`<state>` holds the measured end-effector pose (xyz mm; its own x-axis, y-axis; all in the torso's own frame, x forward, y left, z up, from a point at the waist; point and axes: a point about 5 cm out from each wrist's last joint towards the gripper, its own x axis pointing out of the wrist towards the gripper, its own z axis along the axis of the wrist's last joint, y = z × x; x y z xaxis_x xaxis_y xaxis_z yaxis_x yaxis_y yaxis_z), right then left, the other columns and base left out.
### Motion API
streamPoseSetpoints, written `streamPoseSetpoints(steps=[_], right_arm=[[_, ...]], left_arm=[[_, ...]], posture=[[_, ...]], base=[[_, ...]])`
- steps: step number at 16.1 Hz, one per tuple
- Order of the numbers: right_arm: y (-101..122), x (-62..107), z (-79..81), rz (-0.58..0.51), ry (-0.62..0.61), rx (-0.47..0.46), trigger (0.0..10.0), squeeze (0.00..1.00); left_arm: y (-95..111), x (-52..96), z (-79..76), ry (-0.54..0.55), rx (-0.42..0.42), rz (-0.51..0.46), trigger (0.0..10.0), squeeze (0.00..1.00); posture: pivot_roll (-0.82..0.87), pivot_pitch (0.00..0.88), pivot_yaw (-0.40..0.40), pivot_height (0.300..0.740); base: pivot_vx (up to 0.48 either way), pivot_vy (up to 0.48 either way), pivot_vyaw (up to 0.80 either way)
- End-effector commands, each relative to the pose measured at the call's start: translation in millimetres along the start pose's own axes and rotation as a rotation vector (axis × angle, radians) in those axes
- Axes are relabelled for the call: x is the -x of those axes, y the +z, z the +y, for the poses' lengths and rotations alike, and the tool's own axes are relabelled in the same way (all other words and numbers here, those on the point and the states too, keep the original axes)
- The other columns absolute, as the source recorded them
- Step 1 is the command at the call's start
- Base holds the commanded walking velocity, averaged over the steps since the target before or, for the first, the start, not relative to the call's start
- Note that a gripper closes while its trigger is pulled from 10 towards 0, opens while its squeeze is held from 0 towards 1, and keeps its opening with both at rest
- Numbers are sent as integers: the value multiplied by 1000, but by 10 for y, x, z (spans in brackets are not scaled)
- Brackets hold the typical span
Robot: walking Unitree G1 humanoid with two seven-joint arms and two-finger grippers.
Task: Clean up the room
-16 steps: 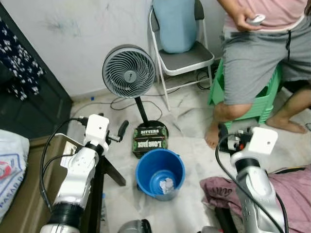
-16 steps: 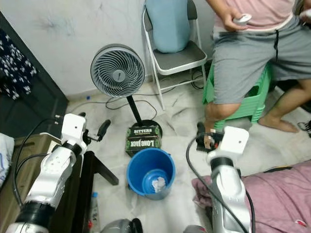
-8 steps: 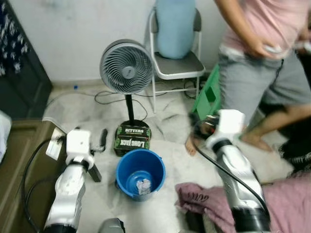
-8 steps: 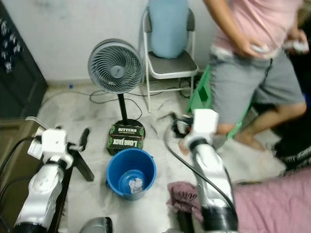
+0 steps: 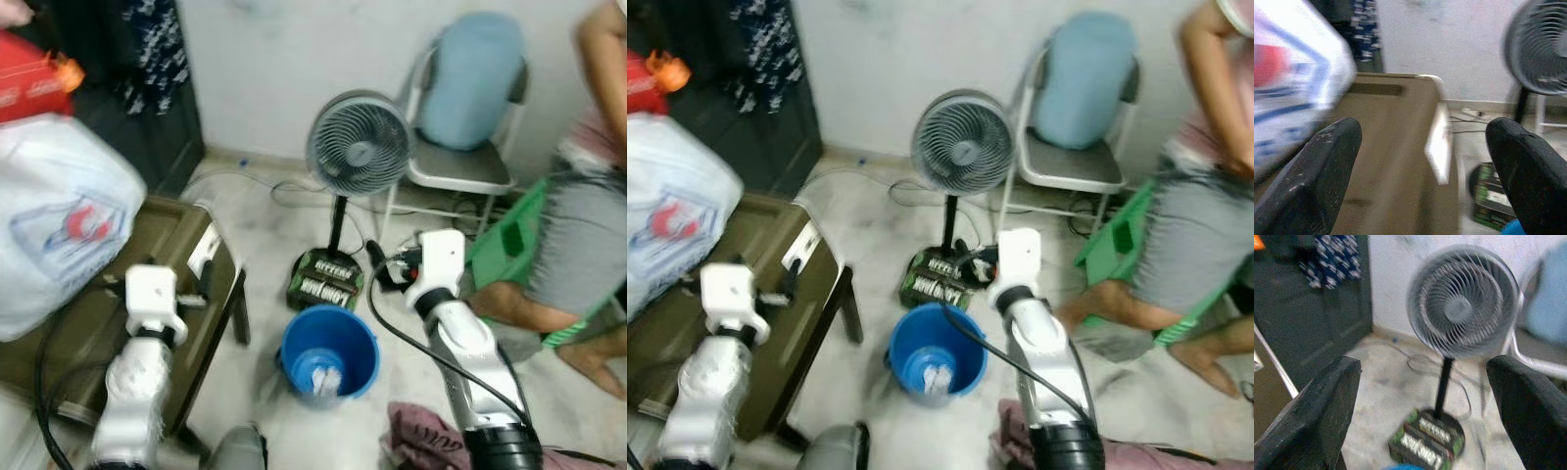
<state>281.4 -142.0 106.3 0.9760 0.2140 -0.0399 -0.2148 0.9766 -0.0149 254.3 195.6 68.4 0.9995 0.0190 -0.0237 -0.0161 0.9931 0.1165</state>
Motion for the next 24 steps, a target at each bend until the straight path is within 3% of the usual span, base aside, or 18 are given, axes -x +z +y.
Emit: streamPoseSetpoints(steps=[1, 6, 8, 14, 18, 24], right_arm=[[86, 28, -80, -37, -31, 41, 10000, 0], [117, 120, -80, -56, -40, 91, 10000, 0], [130, 241, -135, -60, -71, 114, 10000, 0], [69, 545, -289, -20, -174, 151, 10000, 0], [59, 657, -334, 2, -211, 161, 10000, 0], [33, 692, -321, 21, -207, 163, 10000, 0]], left_arm=[[46, -11, -46, -21, 5, -16, 10000, 0], [30, 10, -54, -21, 4, -9, 10000, 0], [40, 66, -2, 1, -14, -17, 10000, 0], [-62, 362, 87, 22, -43, 36, 10000, 0], [-53, 447, 79, 11, -45, 48, 10000, 0], [-31, 445, 64, -10, -54, 50, 10000, 0]], posture=[[-20, 0, -24, 740], [-34, 0, -17, 740], [-35, 0, -21, 740], [-61, 0, -11, 740], [-67, 0, -7, 740], [-71, 0, -2, 740]], base=[[0, 0, 800], [0, 0, 800], [0, 0, 800], [0, 0, 800], [0, 0, 800], [0, 0, 800]])
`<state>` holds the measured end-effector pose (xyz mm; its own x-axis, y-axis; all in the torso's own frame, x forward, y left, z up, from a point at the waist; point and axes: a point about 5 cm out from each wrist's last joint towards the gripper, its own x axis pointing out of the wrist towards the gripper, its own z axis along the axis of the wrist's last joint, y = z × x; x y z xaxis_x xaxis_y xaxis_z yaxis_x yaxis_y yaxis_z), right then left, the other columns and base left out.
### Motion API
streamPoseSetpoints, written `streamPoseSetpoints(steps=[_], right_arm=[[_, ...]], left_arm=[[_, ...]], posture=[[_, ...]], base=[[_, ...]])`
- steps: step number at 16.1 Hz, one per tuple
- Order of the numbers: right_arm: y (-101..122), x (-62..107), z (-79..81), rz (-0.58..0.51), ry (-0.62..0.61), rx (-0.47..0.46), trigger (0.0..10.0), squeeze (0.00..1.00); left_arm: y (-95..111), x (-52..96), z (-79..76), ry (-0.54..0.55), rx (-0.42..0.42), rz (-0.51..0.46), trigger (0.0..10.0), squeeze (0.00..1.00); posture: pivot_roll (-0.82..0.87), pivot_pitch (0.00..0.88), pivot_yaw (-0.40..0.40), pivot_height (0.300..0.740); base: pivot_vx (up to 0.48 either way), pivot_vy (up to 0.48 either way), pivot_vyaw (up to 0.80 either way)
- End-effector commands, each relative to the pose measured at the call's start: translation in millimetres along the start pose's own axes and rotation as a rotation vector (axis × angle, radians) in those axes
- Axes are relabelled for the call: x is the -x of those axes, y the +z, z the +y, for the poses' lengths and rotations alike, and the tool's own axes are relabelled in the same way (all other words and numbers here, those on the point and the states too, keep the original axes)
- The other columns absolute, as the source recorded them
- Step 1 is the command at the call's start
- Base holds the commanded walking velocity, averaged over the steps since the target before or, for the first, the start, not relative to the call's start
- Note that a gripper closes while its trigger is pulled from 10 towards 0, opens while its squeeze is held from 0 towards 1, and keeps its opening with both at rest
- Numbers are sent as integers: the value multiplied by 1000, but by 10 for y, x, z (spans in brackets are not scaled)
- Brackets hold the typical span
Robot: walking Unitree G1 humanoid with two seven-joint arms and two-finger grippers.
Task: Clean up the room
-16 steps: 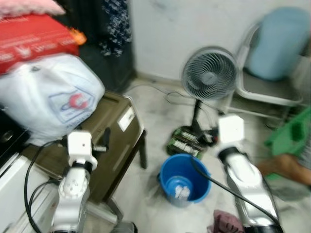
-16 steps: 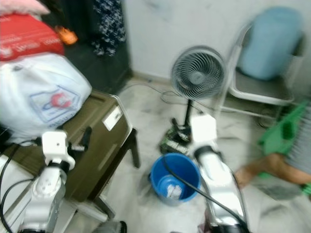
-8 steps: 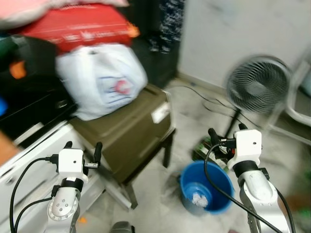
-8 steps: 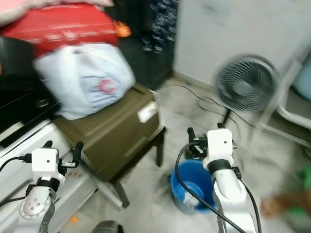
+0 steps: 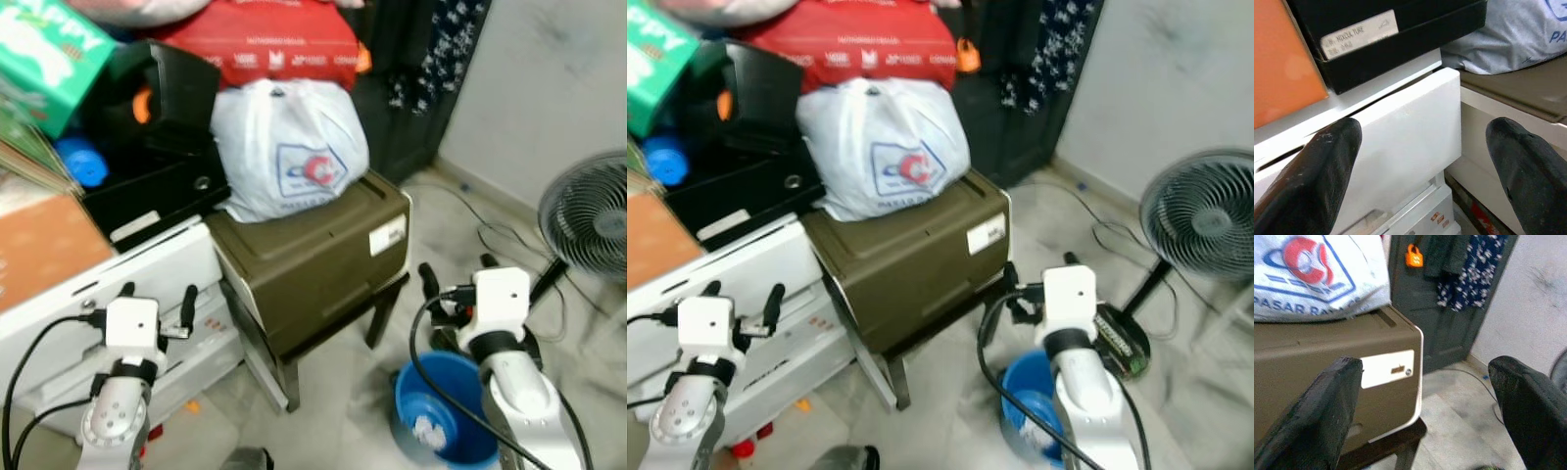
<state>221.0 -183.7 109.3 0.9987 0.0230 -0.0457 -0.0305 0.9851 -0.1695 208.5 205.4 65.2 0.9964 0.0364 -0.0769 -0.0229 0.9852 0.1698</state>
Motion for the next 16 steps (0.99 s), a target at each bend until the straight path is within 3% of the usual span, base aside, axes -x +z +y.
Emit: streamPoseSetpoints(steps=[1, 16], right_arm=[[28, 2, -47, -3, -15, 15, 10000, 0], [-2, 37, -9, 20, 16, 13, 10000, 0]], left_arm=[[27, -10, -35, -21, -2, -5, 10000, 0], [38, -17, -66, -41, -22, 4, 10000, 0]], posture=[[-71, 0, -1, 740], [-75, 0, 4, 740]], base=[[0, 0, 800], [0, 0, 800]])
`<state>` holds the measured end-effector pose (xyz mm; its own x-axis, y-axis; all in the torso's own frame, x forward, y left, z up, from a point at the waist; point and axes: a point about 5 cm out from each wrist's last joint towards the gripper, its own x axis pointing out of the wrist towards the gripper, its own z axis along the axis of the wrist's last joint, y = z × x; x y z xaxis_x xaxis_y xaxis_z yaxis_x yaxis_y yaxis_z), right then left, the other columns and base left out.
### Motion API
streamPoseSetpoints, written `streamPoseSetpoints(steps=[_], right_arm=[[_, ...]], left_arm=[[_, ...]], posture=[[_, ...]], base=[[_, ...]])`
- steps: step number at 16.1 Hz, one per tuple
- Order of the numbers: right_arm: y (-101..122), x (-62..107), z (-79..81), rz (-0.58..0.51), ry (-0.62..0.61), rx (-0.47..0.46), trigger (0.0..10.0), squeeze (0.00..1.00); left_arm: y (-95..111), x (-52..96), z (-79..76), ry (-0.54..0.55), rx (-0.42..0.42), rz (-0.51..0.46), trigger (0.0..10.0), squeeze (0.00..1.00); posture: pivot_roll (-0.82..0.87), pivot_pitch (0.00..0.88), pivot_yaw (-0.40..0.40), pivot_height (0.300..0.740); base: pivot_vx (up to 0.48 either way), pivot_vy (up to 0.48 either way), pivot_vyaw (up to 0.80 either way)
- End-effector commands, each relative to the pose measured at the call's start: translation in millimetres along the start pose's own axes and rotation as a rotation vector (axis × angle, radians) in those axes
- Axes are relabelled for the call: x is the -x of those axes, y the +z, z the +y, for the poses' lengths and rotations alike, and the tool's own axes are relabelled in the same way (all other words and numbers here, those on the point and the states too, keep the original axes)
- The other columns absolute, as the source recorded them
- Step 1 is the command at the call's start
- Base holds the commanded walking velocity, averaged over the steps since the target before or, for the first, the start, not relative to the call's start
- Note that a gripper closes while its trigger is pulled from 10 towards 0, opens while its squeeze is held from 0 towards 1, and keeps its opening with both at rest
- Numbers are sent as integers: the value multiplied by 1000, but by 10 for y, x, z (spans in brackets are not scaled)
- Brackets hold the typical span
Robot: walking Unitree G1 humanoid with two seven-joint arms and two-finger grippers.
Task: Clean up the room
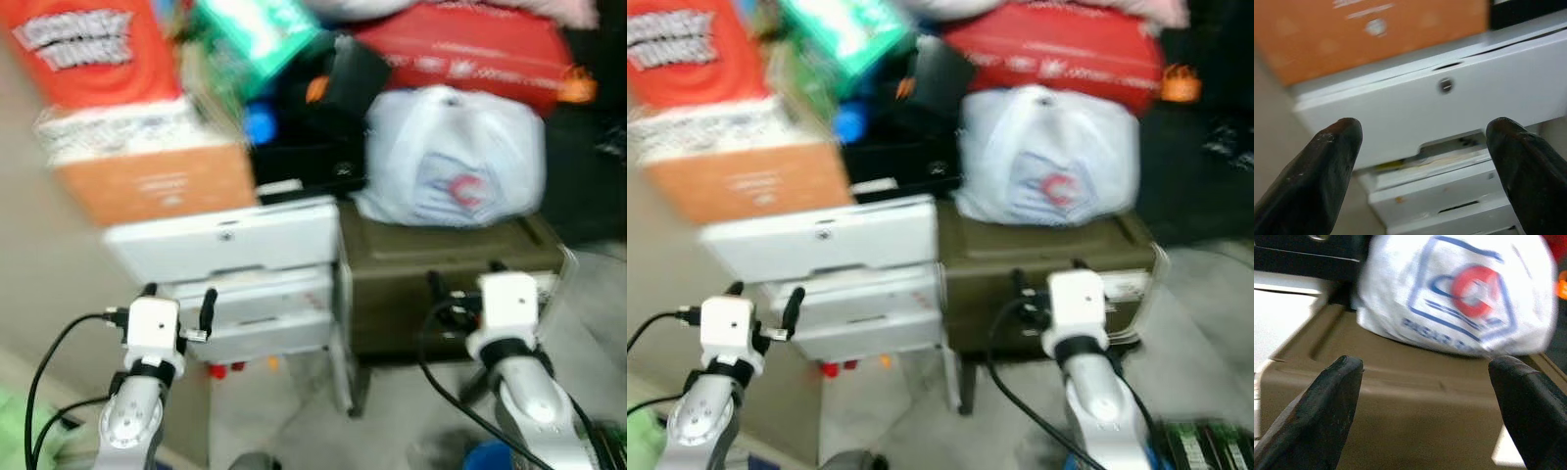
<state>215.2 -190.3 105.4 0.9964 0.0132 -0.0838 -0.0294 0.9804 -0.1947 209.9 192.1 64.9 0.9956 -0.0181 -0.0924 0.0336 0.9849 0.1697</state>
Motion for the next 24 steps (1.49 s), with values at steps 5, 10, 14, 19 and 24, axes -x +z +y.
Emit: streamPoseSetpoints(steps=[5, 10, 14, 19, 24], right_arm=[[55, -11, 57, -20, 22, -13, 10000, 0], [49, -1, 52, -17, 28, -11, 10000, 0], [32, 13, 47, -9, 39, -13, 10000, 0], [26, 6, 60, -7, 49, -16, 10000, 0], [26, -1, 78, -7, 60, -15, 10000, 0]], left_arm=[[17, 1, 63, 10, -18, 1, 10000, 0], [11, 4, 48, 4, -18, 4, 10000, 0], [-29, 49, 83, 15, -34, 19, 10000, 0], [-35, 54, 84, 25, -33, 24, 10000, 0], [-39, 45, 90, 27, -31, 27, 10000, 0]], posture=[[-77, 0, 7, 740], [-79, 0, 5, 740], [-76, 0, 4, 740], [-76, 0, 2, 740], [-78, 0, 3, 740]], base=[[0, 0, 800], [0, 0, 800], [0, 0, 800], [0, 0, 800], [0, 0, 800]])
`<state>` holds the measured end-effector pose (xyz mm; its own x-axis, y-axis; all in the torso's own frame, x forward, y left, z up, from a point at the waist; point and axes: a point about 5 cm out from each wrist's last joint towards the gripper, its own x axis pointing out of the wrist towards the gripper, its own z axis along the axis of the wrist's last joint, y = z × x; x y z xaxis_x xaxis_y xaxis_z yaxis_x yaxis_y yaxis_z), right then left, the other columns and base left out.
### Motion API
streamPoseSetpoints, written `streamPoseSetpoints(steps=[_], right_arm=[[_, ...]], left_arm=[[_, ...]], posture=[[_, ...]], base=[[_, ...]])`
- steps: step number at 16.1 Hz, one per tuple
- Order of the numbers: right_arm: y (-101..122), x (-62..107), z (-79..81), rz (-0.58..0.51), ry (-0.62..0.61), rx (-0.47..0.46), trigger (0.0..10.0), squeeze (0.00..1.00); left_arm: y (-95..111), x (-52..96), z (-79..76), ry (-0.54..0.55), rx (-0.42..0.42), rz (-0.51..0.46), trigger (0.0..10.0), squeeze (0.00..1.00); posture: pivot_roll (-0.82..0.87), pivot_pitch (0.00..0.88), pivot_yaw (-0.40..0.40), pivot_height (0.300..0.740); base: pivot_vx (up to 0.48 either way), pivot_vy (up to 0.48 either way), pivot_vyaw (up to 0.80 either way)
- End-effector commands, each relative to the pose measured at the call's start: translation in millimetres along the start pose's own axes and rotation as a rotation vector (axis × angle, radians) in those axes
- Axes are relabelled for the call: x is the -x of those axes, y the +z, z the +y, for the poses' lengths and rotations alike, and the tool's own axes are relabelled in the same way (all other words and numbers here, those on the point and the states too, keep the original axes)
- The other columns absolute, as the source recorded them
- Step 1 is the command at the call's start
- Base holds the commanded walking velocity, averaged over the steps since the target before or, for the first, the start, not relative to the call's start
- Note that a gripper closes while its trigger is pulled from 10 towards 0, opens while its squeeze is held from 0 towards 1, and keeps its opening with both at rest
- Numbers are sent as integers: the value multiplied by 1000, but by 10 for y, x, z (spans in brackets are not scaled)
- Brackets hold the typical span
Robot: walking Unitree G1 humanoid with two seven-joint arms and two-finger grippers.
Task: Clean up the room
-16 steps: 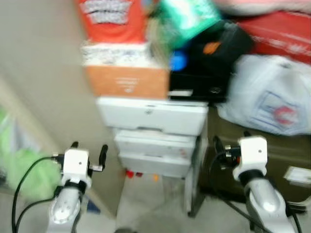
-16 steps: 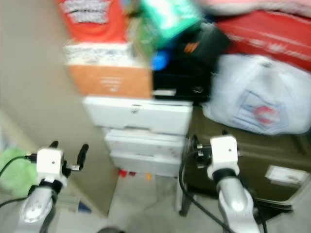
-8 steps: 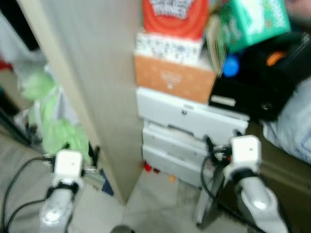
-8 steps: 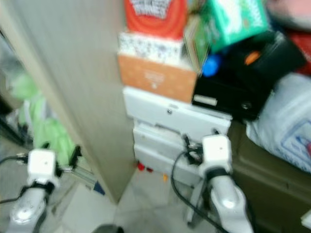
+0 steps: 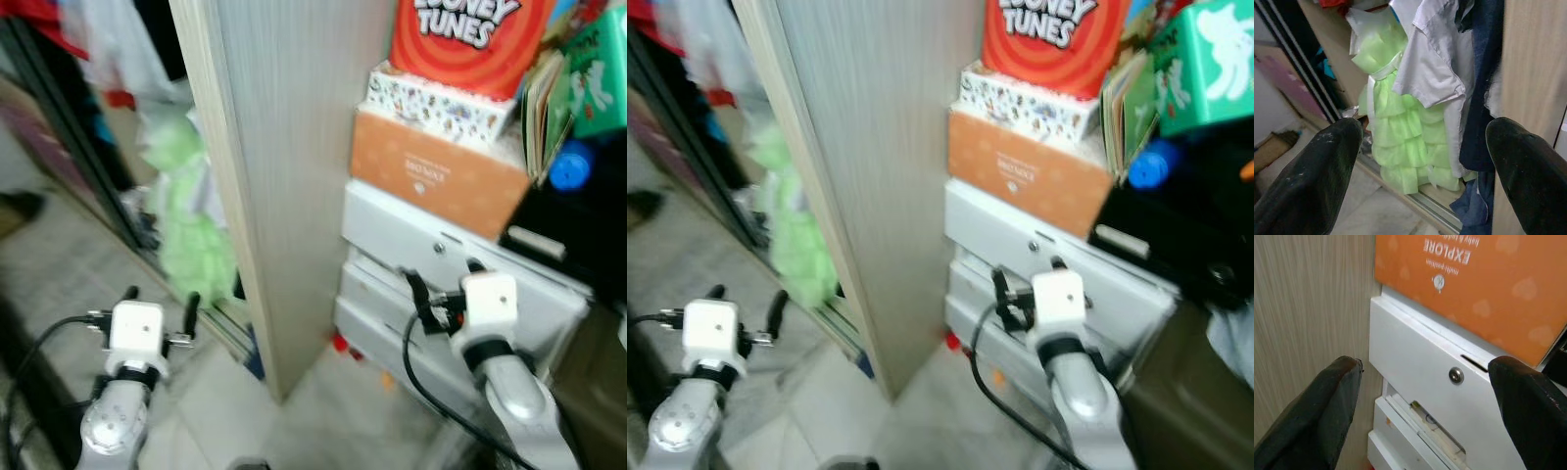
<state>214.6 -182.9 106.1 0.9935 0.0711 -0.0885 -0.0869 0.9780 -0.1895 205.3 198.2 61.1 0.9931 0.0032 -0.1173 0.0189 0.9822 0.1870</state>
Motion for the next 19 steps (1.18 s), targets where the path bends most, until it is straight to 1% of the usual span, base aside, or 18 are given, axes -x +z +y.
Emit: streamPoseSetpoints(steps=[1, 11, 12, 14, 15, 17, 18, 19], right_arm=[[-4, -6, -3, 6, 6, -6, 10000, 0], [-3, -2, 31, 8, 39, -35, 10000, 0], [-8, 16, 66, 15, 85, -60, 10000, 0], [-42, 67, 169, 56, 225, -115, 10000, 0], [-107, 140, 215, 125, 357, -163, 10000, 0], [-188, 252, 173, 204, 513, -133, 10000, 0], [-196, 267, 152, 214, 534, -135, 10000, 0], [-213, 296, 131, 244, 593, -147, 10000, 0]], left_arm=[[11, 2, 35, 9, -14, -1, 10000, 0], [10, 14, 27, 5, -10, 3, 10000, 0], [9, 16, 24, 3, -8, 4, 10000, 0], [12, 13, 20, -2, -6, 5, 10000, 0], [11, 13, 24, -5, -7, 6, 10000, 0], [2, 16, 36, -6, -8, 8, 10000, 0], [2, 14, 37, -6, -8, 9, 10000, 0], [3, 11, 34, -8, -9, 8, 10000, 0]], posture=[[-78, 0, 3, 740], [-78, 0, 2, 740], [-79, 0, 2, 740], [-81, 0, 3, 740], [-82, 0, 3, 740], [-84, 0, 3, 740], [-84, 0, 3, 740], [-84, 0, 3, 740]], base=[[0, 0, 800], [0, 0, 800], [0, 0, 800], [0, 0, 800], [0, 0, 800], [0, 0, 800], [0, 0, 800], [0, 0, 800]])
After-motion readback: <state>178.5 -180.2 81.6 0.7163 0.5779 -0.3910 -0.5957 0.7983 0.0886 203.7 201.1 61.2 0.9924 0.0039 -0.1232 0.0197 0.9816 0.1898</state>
